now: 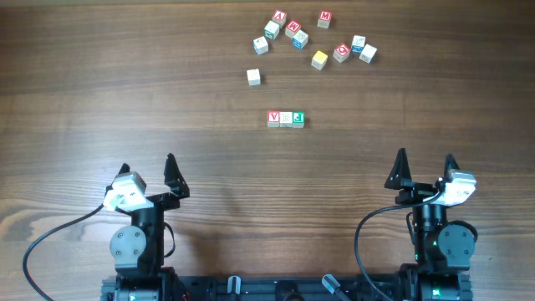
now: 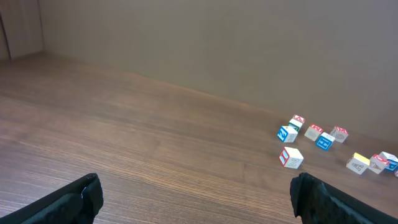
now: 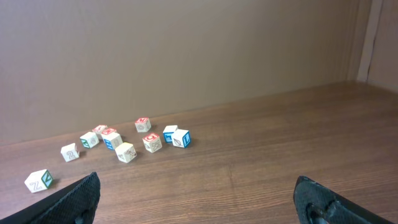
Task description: Form a horizontal line
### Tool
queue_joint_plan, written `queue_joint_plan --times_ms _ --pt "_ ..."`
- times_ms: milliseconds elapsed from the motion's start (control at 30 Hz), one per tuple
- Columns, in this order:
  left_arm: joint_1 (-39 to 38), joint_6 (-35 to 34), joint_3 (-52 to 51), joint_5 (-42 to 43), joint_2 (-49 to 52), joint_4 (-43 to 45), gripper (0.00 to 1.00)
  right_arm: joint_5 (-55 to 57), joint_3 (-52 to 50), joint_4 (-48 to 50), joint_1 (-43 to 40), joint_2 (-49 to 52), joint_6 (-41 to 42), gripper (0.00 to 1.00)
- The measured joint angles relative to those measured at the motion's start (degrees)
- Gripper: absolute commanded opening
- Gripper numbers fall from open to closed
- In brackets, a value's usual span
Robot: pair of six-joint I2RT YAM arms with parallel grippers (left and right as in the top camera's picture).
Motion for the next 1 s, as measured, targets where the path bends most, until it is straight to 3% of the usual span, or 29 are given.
queue_joint_plan --times_ms 433,1000 --pt "0.0 4.04 0.0 3.37 0.0 -0.22 1.0 -0.02 0.0 0.0 0.0 0.0 0.0 1.0" --pt "0.0 4.04 0.0 4.0 0.0 -0.22 1.0 0.0 0.0 0.0 0.0 0.0 0.0 1.0"
